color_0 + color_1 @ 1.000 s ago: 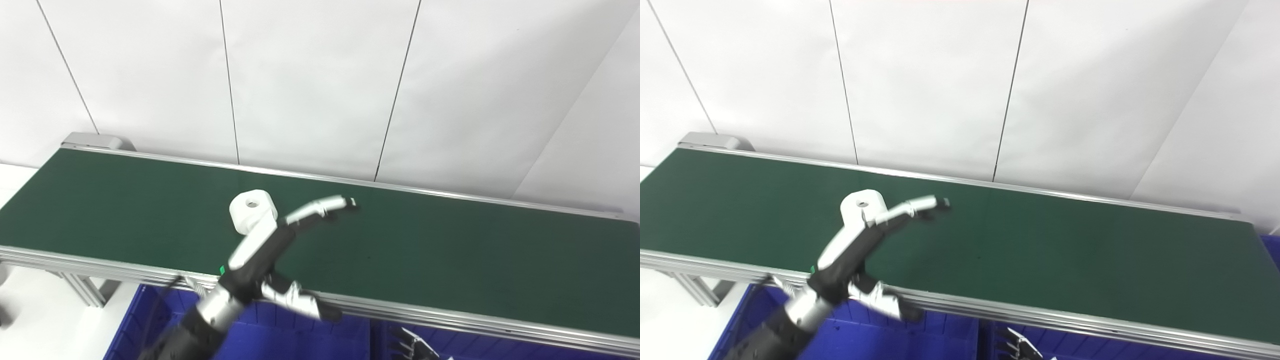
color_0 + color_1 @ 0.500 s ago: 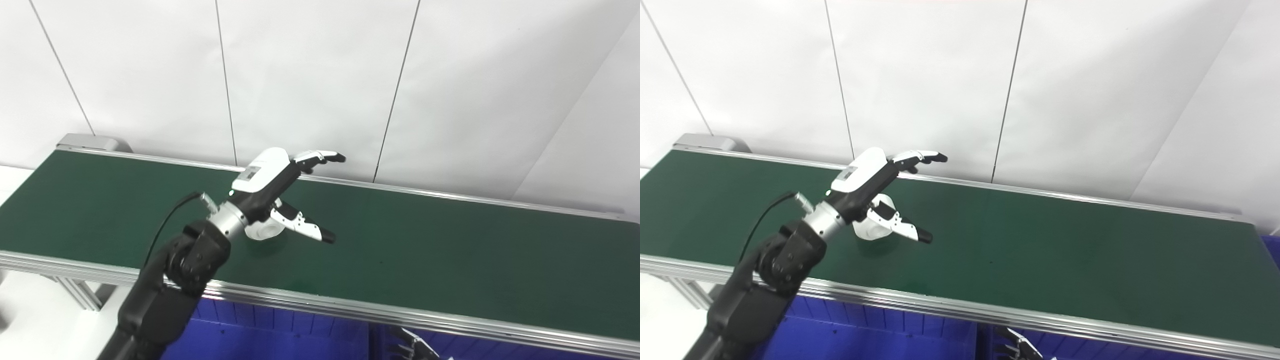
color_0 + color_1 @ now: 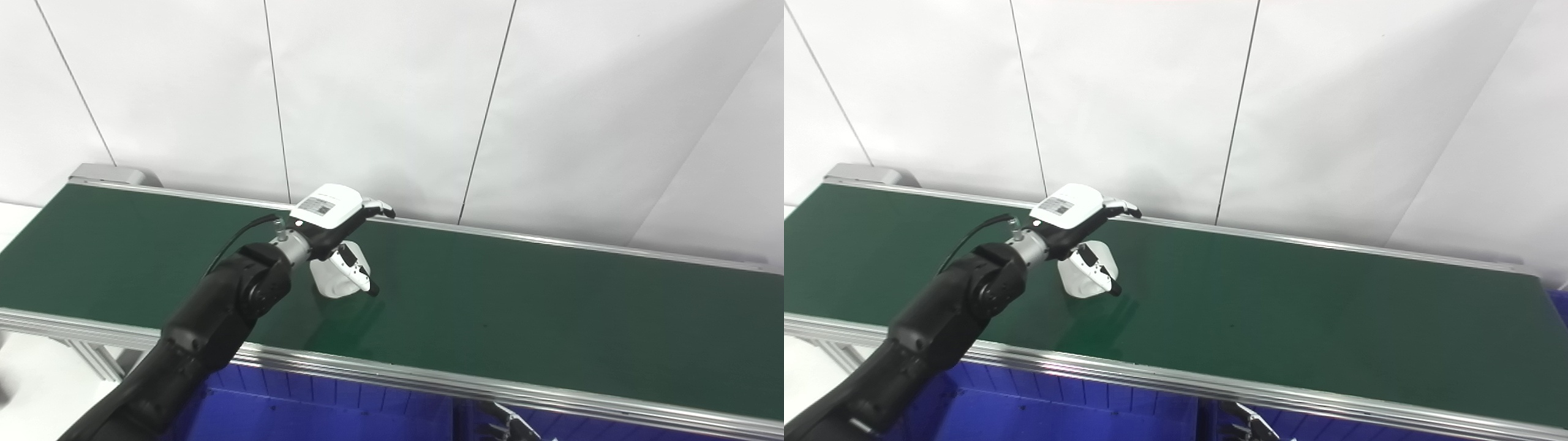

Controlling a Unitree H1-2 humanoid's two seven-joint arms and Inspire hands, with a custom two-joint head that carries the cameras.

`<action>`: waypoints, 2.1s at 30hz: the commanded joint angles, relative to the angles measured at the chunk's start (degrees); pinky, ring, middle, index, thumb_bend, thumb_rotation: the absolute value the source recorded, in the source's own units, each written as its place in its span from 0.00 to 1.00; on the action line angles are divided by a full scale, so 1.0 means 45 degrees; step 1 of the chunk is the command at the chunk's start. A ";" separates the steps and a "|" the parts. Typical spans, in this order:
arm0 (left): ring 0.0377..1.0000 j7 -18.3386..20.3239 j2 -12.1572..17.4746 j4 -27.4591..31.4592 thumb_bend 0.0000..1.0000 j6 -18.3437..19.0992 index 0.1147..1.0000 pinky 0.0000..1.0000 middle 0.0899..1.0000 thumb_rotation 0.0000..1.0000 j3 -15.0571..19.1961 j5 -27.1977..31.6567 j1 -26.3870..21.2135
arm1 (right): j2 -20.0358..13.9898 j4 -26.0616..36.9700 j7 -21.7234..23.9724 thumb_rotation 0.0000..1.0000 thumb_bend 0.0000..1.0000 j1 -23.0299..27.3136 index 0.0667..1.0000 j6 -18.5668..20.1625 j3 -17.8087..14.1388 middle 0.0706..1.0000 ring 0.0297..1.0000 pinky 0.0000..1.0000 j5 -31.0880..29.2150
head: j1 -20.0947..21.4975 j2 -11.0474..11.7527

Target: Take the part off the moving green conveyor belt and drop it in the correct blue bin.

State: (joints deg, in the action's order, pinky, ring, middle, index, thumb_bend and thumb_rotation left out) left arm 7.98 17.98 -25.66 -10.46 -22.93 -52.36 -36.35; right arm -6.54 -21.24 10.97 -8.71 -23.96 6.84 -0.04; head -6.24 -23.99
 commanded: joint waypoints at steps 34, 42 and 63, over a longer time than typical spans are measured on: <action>0.41 -0.4491 -0.0593 -0.3885 0.50 0.0705 0.42 0.47 0.50 0.00 -0.1201 0.0359 -0.0558 | -0.0009 0.0811 -0.0011 1.00 0.77 -0.0134 0.79 -0.0657 0.0231 0.87 0.78 0.72 0.0077 | 0.0227 -0.0158; 0.41 -0.4214 -0.0668 -0.3782 0.50 0.0890 0.43 0.45 0.50 0.00 -0.1285 0.0579 -0.0528 | 0.0015 0.0786 -0.0038 1.00 0.78 -0.0128 0.80 -0.0657 0.0257 0.87 0.78 0.72 0.0075 | 0.0268 -0.0171; 0.38 -0.0941 0.1147 0.5221 0.50 0.0859 0.47 0.39 0.46 0.00 -0.0310 0.1710 0.2693 | 0.0005 0.1881 0.0068 1.00 0.77 -0.0402 0.82 -0.0657 0.0355 0.87 0.80 0.75 -0.0009 | 0.0148 -0.2241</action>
State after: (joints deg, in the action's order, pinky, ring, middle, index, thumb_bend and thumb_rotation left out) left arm 2.30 22.04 -6.83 -6.09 -25.21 -45.62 -24.03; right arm -6.59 -14.97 10.78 -10.44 -23.96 8.26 0.61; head -5.53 -34.08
